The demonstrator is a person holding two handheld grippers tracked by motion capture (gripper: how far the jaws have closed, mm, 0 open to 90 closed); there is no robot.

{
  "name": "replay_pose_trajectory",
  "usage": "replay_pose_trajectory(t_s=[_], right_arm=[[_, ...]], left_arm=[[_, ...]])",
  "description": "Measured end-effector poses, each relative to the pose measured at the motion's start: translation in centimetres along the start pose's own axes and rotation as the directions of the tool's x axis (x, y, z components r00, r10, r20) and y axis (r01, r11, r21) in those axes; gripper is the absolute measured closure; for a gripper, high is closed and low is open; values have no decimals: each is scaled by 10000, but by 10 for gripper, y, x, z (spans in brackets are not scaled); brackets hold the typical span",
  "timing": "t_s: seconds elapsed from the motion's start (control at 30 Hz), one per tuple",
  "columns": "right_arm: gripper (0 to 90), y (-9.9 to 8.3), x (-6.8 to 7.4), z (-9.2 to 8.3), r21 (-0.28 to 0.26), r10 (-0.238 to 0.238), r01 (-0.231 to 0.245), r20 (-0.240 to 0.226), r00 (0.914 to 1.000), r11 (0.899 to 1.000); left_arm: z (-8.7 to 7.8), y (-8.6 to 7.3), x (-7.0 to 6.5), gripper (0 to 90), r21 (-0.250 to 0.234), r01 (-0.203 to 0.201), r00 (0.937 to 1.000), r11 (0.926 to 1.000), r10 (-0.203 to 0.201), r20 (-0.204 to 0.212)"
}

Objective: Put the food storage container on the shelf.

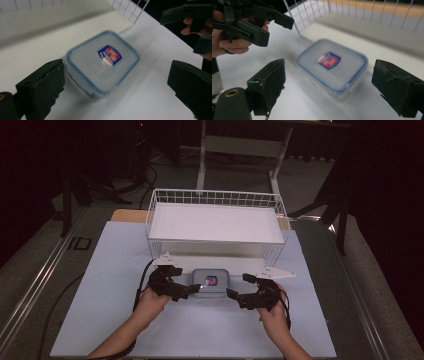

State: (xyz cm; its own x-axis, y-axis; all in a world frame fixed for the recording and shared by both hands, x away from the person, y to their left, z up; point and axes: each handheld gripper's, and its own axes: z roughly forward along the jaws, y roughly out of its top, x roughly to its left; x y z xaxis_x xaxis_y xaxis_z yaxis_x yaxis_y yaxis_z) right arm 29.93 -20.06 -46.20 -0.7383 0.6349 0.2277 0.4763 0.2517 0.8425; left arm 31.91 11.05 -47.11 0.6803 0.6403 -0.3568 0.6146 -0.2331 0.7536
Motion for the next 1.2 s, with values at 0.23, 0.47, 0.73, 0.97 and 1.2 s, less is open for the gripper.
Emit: replay_pose_trajectory(t_s=[0.23,0.47,0.73,0.97,1.2], right_arm=[[117,-2,-16,24,643,1374,-1387,248,9902,9882],[142,-6,-33,45,1474,2847,-2859,292,9582,9469],[224,-5,-43,59,1869,3801,-3745,62,9249,9082],[330,-10,-52,67,1945,4740,-4605,-267,8801,8661],[373,-14,-56,69,1980,5097,-4962,-208,8601,8453]], left_arm=[[21,-2,14,24,663,587,9966,9961,-546,-611],[33,-7,32,54,675,2089,9779,9756,-2086,-111],[40,-10,42,166,768,3290,9437,9412,-3306,96],[49,-14,43,290,1129,3433,9371,9324,-3481,258],[52,-17,43,350,1108,3534,9320,9289,-3598,433]])
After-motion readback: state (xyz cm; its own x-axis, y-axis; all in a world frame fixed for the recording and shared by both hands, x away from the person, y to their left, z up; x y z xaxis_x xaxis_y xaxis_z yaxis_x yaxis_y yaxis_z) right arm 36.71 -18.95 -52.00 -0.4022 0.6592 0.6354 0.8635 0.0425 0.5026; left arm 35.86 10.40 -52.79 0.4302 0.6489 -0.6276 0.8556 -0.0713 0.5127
